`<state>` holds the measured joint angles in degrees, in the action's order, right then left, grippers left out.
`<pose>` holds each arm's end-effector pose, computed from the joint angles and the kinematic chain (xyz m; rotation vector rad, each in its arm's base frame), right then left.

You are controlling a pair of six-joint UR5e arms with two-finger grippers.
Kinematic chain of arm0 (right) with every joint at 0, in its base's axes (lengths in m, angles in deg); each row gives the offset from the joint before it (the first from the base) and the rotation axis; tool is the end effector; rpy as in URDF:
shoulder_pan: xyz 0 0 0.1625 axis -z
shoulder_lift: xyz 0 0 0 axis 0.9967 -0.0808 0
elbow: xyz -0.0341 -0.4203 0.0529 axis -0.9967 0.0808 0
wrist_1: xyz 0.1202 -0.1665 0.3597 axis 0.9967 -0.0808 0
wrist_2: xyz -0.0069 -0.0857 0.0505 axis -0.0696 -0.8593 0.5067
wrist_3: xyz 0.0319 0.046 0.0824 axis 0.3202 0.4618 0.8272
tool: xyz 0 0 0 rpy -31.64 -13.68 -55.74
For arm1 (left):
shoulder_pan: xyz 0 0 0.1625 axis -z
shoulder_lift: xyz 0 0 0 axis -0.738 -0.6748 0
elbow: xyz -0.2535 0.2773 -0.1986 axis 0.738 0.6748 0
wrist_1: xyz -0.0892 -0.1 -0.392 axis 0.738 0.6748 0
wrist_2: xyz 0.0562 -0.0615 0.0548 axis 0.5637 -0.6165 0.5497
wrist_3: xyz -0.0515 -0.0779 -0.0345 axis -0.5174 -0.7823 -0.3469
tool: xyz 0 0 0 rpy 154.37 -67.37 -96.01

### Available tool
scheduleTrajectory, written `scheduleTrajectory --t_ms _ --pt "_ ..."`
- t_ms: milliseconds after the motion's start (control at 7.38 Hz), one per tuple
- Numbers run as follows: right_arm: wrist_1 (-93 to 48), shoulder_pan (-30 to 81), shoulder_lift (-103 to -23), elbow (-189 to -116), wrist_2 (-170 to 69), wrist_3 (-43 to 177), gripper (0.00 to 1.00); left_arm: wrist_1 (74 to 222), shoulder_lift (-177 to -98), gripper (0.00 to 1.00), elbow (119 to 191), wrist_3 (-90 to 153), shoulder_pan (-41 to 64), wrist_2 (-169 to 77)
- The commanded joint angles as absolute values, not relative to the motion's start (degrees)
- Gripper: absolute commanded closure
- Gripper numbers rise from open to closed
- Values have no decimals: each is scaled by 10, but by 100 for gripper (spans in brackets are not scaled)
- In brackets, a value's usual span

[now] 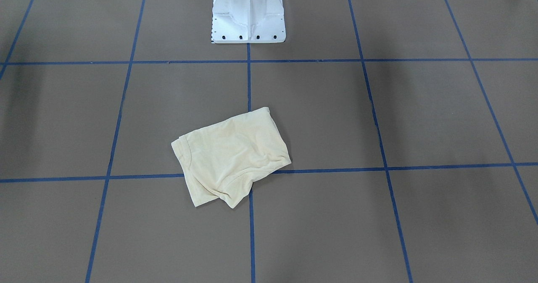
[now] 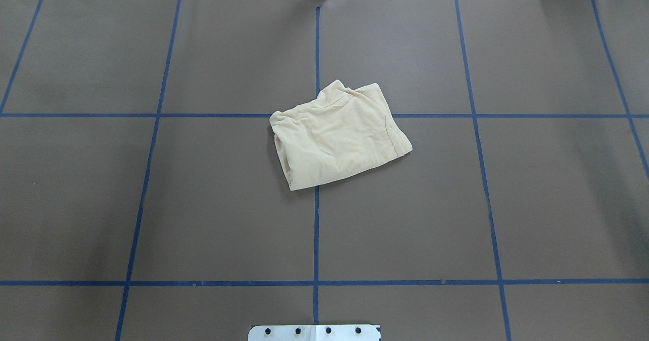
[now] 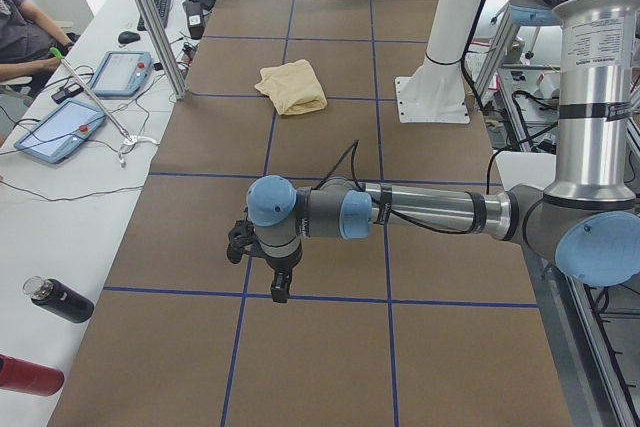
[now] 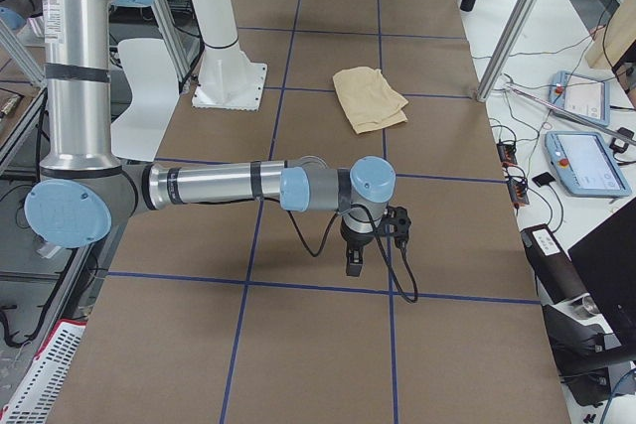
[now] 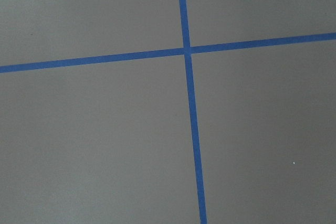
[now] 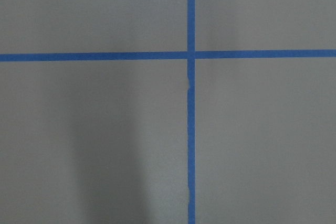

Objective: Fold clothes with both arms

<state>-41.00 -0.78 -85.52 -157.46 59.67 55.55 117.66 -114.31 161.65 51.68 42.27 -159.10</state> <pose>0.0332 -0.4743 0.6216 -0.0503 -0.7540 0.0164 -0.0621 -0.4652 0.6299 0.0413 0.7771 0.0970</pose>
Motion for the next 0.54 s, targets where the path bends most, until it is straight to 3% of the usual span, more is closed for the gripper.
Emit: scheduleTrajectory --t_ms 0,407 --pt "-408 -21 -891 -1574 600 558 0 1178 -1143 0 1617 516 423 -1590" --pt "-374 -43 -905 -1575 601 561 0 1178 -1143 0 1622 516 423 -1564"
